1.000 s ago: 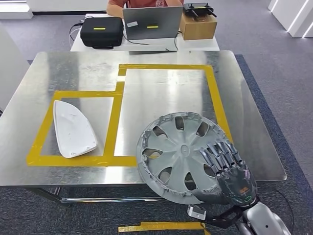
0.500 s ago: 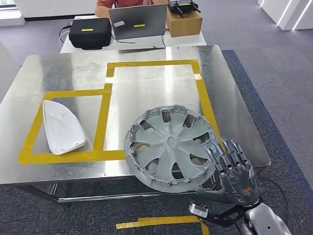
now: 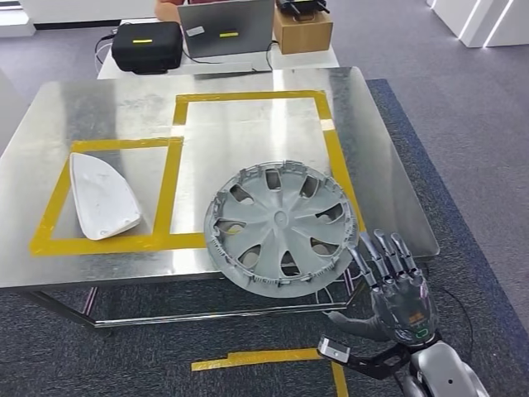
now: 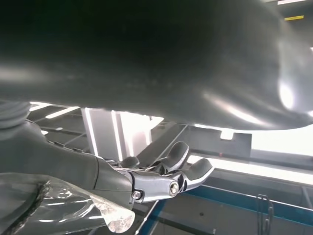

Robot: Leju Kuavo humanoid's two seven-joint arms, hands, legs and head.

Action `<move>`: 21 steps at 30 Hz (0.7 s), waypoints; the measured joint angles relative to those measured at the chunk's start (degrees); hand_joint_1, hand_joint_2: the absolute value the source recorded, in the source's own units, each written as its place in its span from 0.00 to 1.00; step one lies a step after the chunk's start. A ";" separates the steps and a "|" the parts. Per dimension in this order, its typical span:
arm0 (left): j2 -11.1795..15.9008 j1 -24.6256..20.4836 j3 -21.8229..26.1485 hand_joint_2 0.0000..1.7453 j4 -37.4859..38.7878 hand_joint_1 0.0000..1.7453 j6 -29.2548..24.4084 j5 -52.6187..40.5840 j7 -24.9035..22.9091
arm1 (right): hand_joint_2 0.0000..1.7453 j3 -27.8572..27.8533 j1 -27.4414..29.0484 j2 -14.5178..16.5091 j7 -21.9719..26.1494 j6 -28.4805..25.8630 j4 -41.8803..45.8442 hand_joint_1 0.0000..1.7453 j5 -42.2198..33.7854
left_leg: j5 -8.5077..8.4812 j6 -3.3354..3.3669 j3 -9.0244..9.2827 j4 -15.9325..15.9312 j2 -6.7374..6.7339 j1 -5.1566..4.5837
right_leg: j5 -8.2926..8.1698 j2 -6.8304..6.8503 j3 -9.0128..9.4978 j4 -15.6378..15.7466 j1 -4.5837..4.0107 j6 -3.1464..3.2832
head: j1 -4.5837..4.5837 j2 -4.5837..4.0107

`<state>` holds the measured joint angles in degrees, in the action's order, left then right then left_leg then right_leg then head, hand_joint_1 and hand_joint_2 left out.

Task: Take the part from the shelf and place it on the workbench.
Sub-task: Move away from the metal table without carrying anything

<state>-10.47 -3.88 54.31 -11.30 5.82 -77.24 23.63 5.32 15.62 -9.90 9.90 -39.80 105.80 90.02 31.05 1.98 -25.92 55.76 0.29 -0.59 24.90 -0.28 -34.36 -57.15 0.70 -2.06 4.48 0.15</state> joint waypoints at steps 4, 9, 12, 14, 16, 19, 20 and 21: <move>0.01 -0.05 0.05 0.00 0.00 0.00 -0.06 0.03 -0.17 | 0.00 -0.28 0.85 0.00 -2.09 -0.01 -0.48 0.00 -0.01 | -2.35 0.83 -1.91 -0.73 -0.72 0.30 | 6.02 0.10 -2.31 -5.40 0.19 -1.08 | 0.26 0.00; -0.06 0.03 0.24 0.00 0.00 0.00 -0.05 0.29 -0.18 | 0.00 -0.31 2.71 0.00 -6.59 0.01 -1.35 0.00 -0.01 | -5.33 0.82 -6.30 -0.14 -1.13 0.04 | 8.20 0.21 -1.80 -14.69 0.23 -1.71 | 0.38 0.00; -0.10 -0.01 0.32 0.00 0.00 0.00 -0.05 0.55 -0.10 | 0.00 -0.30 3.48 0.00 -9.39 0.00 -1.90 0.00 -0.01 | -6.39 0.19 -8.41 1.13 -1.15 -0.13 | 6.03 0.41 7.18 -2.59 0.20 -1.40 | 0.40 0.01; -0.12 -0.02 0.34 0.00 0.00 0.00 -0.06 0.58 -0.07 | 0.00 -0.29 3.75 0.00 -10.03 -0.01 -2.19 0.00 0.01 | -7.13 -0.37 -9.00 1.68 -1.16 -0.24 | 7.40 0.41 9.76 2.05 -0.02 -0.72 | 0.38 0.01; -0.10 0.03 0.36 0.00 0.00 0.00 -0.07 0.59 -0.05 | 0.00 -0.29 4.13 0.00 -10.20 -0.01 -2.45 0.00 0.01 | -7.61 -0.99 -9.24 1.85 -1.11 -0.12 | 7.04 0.52 9.04 2.35 -0.06 0.24 | 0.37 0.00; -0.06 0.24 0.39 0.00 0.00 0.00 -0.07 0.59 -0.04 | 0.00 -0.29 4.41 0.00 -10.33 -0.01 -2.78 0.00 0.03 | -1.64 -2.03 -10.66 6.68 -0.79 0.20 | 5.32 0.79 7.34 2.43 0.15 1.66 | 0.09 0.00; -0.05 0.27 0.40 0.00 0.00 0.00 -0.07 0.60 -0.04 | 0.00 -0.28 4.52 0.00 -10.61 -0.01 -2.89 0.00 0.04 | 1.55 -2.29 -11.41 10.27 -0.73 0.31 | 4.66 0.78 6.58 2.38 0.13 1.87 | -0.05 0.00; -0.05 0.29 0.43 0.00 0.00 0.00 -0.07 0.63 -0.04 | 0.00 -0.28 4.63 0.00 -11.26 -0.01 -3.12 0.00 0.01 | 3.86 -2.47 -11.97 13.98 -0.71 0.43 | 3.99 0.78 5.86 2.29 0.11 1.91 | -0.14 0.00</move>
<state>-10.52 -3.60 54.74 -11.30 5.75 -76.61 23.58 5.04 20.25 -9.90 -1.36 -39.80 102.68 90.03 34.91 -0.49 -37.90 69.74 -0.41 -0.16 28.89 0.50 -28.50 -54.86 0.81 -0.15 4.34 0.15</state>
